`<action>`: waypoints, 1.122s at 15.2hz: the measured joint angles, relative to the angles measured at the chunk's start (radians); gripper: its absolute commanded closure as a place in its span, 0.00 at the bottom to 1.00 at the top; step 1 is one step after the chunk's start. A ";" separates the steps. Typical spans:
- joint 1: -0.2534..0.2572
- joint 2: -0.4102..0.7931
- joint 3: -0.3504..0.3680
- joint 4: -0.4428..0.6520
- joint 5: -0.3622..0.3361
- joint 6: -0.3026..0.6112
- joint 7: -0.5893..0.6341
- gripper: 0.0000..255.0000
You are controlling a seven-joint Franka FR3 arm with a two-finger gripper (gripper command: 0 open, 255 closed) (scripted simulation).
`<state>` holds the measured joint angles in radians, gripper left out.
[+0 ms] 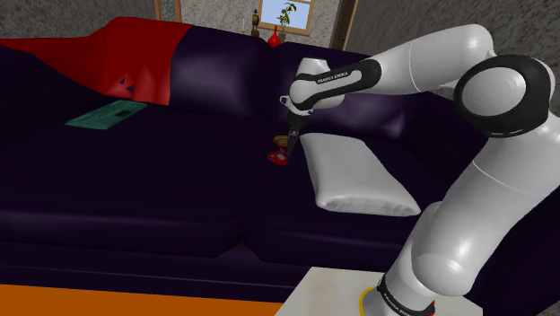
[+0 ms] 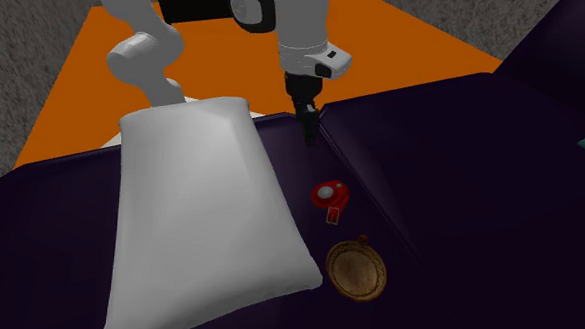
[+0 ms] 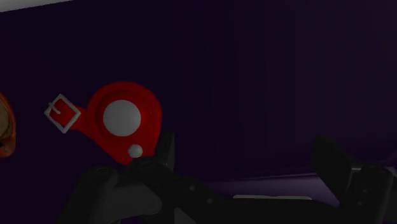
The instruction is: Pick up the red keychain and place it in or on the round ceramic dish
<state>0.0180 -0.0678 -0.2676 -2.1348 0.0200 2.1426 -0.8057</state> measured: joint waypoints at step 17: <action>-0.064 0.465 0.010 0.325 0.118 0.131 -0.326 0.00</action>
<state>-0.0458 0.3969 -0.2574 -1.8102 0.1383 2.2733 -1.1318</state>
